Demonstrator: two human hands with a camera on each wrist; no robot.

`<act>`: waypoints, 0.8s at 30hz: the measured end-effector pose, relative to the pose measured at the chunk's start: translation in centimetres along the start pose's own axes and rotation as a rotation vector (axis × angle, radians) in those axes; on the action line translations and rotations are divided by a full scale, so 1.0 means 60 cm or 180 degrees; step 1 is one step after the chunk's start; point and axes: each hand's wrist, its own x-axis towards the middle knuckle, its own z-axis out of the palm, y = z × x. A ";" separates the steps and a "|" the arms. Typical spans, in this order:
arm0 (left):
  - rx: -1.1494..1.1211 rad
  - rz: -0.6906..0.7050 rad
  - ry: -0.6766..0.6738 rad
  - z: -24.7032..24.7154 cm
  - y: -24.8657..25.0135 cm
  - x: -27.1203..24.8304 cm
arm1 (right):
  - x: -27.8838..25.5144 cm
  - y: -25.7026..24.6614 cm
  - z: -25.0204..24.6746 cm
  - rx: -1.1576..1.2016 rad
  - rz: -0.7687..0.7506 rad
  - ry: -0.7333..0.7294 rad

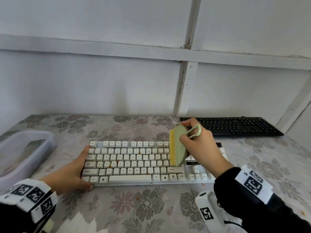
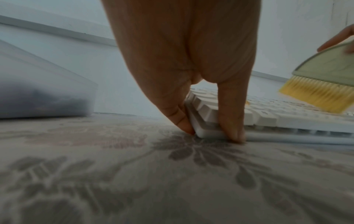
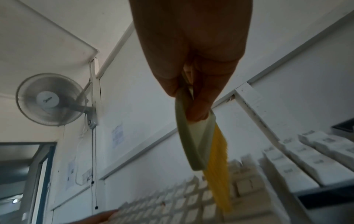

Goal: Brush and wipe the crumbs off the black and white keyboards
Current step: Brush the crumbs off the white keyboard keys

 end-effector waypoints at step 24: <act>-0.0044 -0.0050 -0.0077 -0.002 0.003 0.000 | -0.050 0.016 0.020 -0.0043 0.0165 -0.0474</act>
